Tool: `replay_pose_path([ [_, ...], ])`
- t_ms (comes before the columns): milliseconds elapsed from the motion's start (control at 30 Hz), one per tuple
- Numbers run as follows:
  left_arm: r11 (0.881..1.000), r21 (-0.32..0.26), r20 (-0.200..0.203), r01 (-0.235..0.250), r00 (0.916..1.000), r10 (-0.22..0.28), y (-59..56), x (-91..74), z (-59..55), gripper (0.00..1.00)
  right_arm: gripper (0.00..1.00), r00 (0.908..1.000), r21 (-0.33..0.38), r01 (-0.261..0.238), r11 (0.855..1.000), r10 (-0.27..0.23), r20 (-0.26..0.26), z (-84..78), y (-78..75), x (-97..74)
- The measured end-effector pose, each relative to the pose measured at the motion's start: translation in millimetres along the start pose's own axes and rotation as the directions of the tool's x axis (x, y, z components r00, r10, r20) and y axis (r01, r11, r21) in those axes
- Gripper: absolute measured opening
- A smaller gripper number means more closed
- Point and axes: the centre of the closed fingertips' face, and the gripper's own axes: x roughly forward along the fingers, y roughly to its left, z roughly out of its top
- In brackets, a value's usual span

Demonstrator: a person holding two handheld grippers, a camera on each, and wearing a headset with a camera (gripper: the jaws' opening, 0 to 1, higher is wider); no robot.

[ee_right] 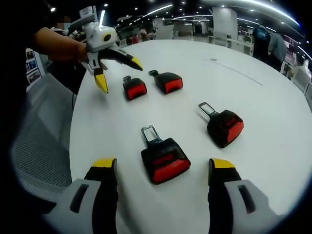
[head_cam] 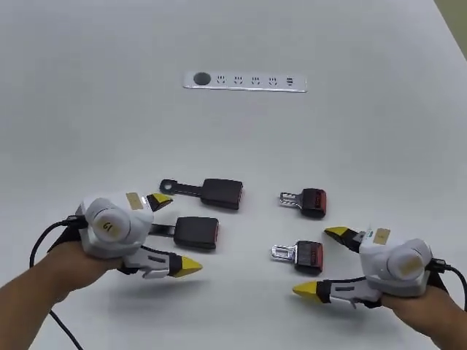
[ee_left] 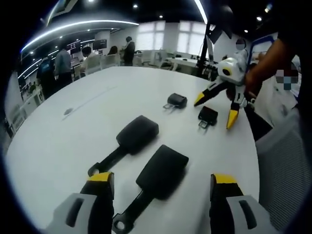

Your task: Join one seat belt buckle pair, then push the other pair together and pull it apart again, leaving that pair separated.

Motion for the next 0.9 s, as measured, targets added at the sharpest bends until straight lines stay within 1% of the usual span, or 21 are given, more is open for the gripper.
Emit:
replay_pose_path([
  [33,1.0,0.002,-0.003,0.002,1.0,-0.002,0.6,0.2,-0.1,0.82,0.75,0.9998,-0.022,-0.009,1.0,0.01,0.017,3.5,0.3,1.4],
  [67,1.0,0.013,-0.012,0.011,0.9999,-0.01,1.1,1.5,-0.8,0.82,0.75,0.9999,-0.014,-0.012,1.0,0.012,0.006,1.5,1.6,0.8],
  [133,0.999,0.036,-0.023,0.026,0.9994,-0.026,1.1,3.8,-2.2,0.8,0.72,0.9996,-0.028,-0.027,0.999,0.027,0.009,3.2,0.9,0.2],
  [200,0.998,0.055,-0.038,0.041,0.9985,-0.039,2.2,6.7,-4.5,0.76,0.67,0.9991,-0.053,-0.041,0.998,0.042,0.007,4.4,0.6,0.6],
  [267,0.996,0.071,-0.052,0.052,0.9975,-0.049,3.2,9.9,-6.4,0.72,0.64,0.9987,-0.068,-0.05,0.996,0.05,0.003,3.1,-0.9,0.4],
  [300,0.992,0.1,-0.084,0.071,0.9945,-0.063,2.6,10.9,-8.5,0.69,0.63,0.9983,-0.088,-0.058,0.994,0.059,0.001,3.6,-0.4,0.3],
  [333,0.991,0.111,-0.094,0.077,0.9934,-0.067,2.5,11.4,-9.3,0.67,0.61,0.9982,-0.09,-0.06,0.994,0.06,-0.001,3.6,-0.1,0.2],
  [367,0.985,0.148,-0.103,0.092,0.9917,-0.077,1.8,14.5,-8.6,0.63,0.59,0.9976,-0.096,-0.069,0.993,0.069,-0.002,3.7,0.0,0.0],
  [400,0.984,0.15,-0.104,0.097,0.9912,-0.082,2.2,15.9,-9.2,0.62,0.56,0.997,-0.096,-0.077,0.992,0.077,-0.007,2.8,0.8,-0.5],
  [433,0.98,0.162,-0.11,0.112,0.9894,-0.094,2.1,17.5,-9.4,0.6,0.54,0.9962,-0.116,-0.086,0.99,0.085,-0.018,2.4,1.9,-1.4],
  [500,0.977,0.18,-0.119,0.117,0.9881,-0.097,4.6,19.7,-9.4,0.57,0.51,0.9951,-0.142,-0.098,0.985,0.096,-0.026,1.9,3.5,-1.9],
  [533,0.975,0.184,-0.127,0.123,0.9868,-0.1,5.5,20.6,-11.4,0.55,0.5,0.9949,-0.144,-0.1,0.985,0.097,-0.026,1.9,3.4,-1.8],
  [567,0.97,0.207,-0.143,0.131,0.9845,-0.102,6.7,21.4,-14.2,0.52,0.49,0.9948,-0.149,-0.101,0.984,0.098,-0.029,2.3,3.0,-1.8],
  [633,0.962,0.234,-0.162,0.14,0.9813,-0.104,6.6,21.4,-15.0,0.45,0.46,0.9949,-0.156,-0.1,0.983,0.096,-0.03,2.5,1.9,-1.9],
  [667,0.963,0.217,-0.148,0.158,0.9807,-0.127,3.4,24.3,-14.4,0.42,0.43,0.9939,-0.155,-0.109,0.982,0.106,-0.033,2.2,3.0,-2.3],
  [700,0.962,0.22,-0.147,0.159,0.9807,-0.129,3.5,25.1,-14.3,0.41,0.38,0.994,-0.156,-0.108,0.982,0.103,-0.037,1.6,1.8,-2.7],
  [733,0.962,0.222,-0.154,0.16,0.9799,-0.127,6.1,23.3,-15.8,0.41,0.35,0.9937,-0.168,-0.109,0.98,0.103,-0.044,0.9,1.0,-4.0],
  [800,0.959,0.229,-0.158,0.166,0.9786,-0.131,7.4,22.8,-16.3,0.38,0.35,0.9936,-0.168,-0.11,0.98,0.104,-0.045,1.7,-0.4,-5.2],
  [833,0.955,0.242,-0.154,0.171,0.9787,-0.136,7.6,23.0,-15.7,0.38,0.35,0.9933,-0.17,-0.112,0.979,0.106,-0.045,1.8,0.1,-5.0],
  [867,0.955,0.242,-0.158,0.173,0.978,-0.137,7.6,22.8,-16.6,0.38,0.34,0.993,-0.167,-0.115,0.979,0.108,-0.049,1.8,0.1,-6.1],
  [900,0.952,0.249,-0.16,0.179,0.9769,-0.142,7.6,23.2,-16.4,0.37,0.34,0.9924,-0.17,-0.118,0.978,0.111,-0.053,2.2,0.6,-5.9],
])
